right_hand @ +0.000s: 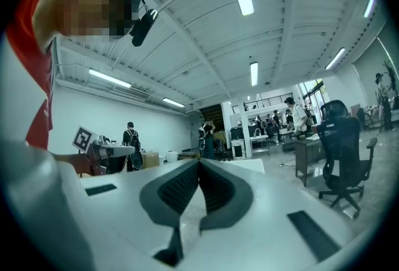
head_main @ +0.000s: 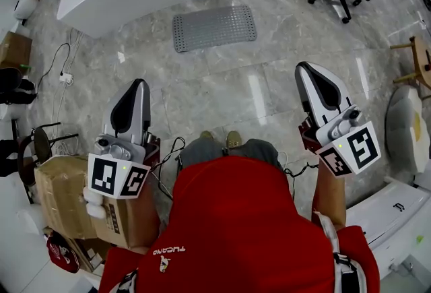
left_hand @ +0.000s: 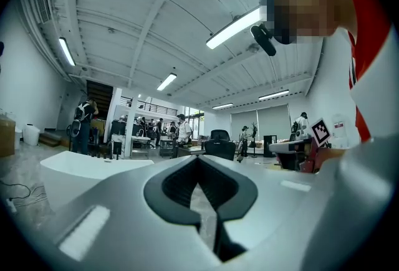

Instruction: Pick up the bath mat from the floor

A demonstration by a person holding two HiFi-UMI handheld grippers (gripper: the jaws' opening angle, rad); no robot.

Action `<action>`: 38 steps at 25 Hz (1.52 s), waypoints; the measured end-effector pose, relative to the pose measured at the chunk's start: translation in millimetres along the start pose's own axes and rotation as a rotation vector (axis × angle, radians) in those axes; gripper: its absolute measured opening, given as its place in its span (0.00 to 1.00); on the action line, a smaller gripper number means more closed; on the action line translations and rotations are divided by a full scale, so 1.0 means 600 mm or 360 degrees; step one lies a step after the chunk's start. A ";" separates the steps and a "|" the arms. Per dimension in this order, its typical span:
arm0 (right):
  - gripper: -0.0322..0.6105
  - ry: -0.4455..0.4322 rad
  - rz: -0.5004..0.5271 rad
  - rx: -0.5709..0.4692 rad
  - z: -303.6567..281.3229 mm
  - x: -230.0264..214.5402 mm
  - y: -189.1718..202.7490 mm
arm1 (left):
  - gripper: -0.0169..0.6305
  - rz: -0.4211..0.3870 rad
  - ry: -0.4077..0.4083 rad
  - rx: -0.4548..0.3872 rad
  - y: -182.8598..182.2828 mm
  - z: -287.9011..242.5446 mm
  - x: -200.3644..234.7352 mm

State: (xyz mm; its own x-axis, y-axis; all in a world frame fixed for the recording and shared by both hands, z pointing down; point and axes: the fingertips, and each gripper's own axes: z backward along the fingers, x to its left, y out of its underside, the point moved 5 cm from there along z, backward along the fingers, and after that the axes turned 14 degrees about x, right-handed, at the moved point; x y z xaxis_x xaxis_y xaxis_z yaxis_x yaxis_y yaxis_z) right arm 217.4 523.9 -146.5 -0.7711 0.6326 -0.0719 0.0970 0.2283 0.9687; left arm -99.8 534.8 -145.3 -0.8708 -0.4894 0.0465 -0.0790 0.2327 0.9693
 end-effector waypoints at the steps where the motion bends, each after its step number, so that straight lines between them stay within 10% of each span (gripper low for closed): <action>1: 0.05 0.0004 0.0000 0.0004 0.002 -0.006 0.003 | 0.03 -0.0002 -0.0001 0.0001 0.000 -0.004 -0.003; 18: 0.05 0.0021 0.0104 0.0035 -0.045 -0.066 0.001 | 0.03 -0.0058 0.0001 -0.0026 -0.012 -0.064 0.019; 38: 0.05 0.0139 0.0119 0.0011 -0.234 -0.156 -0.080 | 0.03 -0.0109 -0.0044 -0.0057 -0.073 -0.207 0.243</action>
State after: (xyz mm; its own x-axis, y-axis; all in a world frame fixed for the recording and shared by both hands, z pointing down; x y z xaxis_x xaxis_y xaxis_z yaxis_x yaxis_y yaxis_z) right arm 196.7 349.8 -153.1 -0.8134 0.5813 0.0215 0.1604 0.1885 0.9689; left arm -163.2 349.2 -150.9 -0.8771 -0.4795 -0.0261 -0.1216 0.1691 0.9781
